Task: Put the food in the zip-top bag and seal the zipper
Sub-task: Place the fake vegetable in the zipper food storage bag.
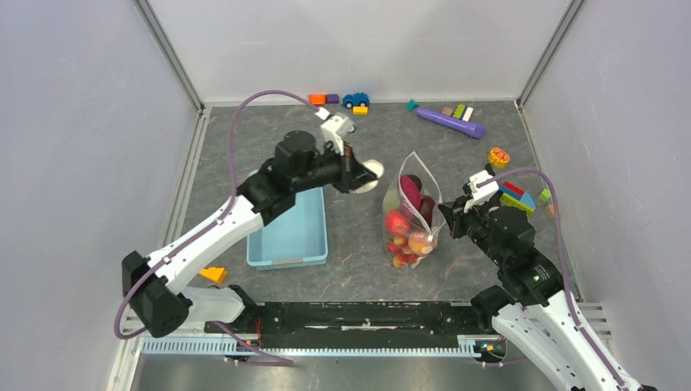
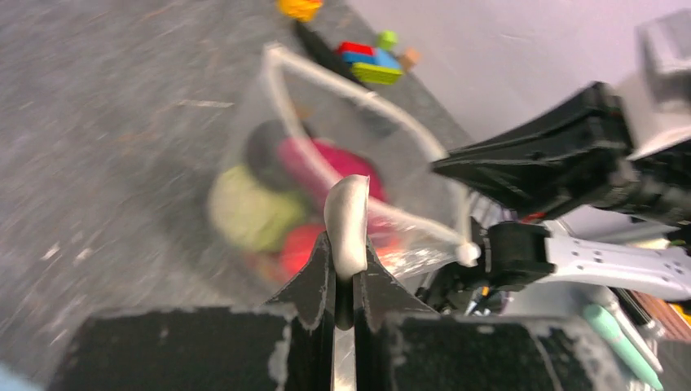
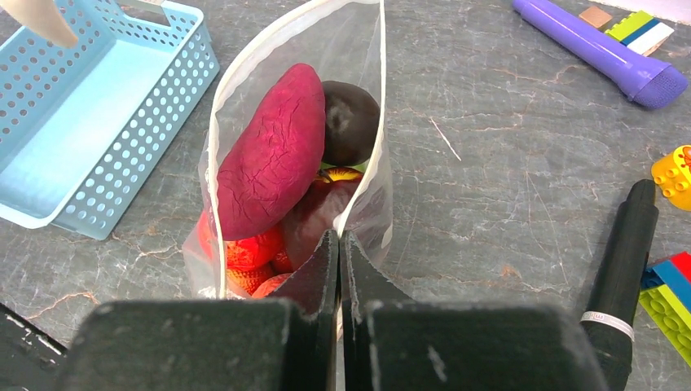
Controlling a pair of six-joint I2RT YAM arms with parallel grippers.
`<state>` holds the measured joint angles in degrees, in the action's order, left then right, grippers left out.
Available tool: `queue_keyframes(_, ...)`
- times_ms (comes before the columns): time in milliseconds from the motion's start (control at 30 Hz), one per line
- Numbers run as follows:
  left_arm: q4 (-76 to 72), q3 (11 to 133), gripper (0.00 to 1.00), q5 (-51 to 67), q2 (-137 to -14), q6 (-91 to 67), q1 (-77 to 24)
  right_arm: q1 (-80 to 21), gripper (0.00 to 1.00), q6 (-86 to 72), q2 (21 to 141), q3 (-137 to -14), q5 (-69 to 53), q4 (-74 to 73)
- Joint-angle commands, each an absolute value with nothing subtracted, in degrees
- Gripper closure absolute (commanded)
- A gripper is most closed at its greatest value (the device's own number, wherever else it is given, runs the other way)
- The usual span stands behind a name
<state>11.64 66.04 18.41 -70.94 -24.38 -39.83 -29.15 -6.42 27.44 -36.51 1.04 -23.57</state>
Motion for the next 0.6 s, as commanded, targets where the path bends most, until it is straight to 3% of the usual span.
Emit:
queue_keyframes(0, 1.2, 72.4, 0.95, 19.5, -75.9, -27.0, -46.6, -29.2, 1.00, -7.6, 27.3, -39.0, 0.1, -20.9)
queue_keyframes(267, -2.9, 74.9, 0.97, -7.7, -80.3, -35.3, -57.2, -29.2, 1.00, -7.8, 26.4, -38.2, 0.2, -20.5)
queue_keyframes(567, -9.1, 74.6, 0.98, -14.5, -84.5, -46.6, -59.4, -29.2, 1.00, -7.8, 25.5, -37.7, -1.1, -20.6)
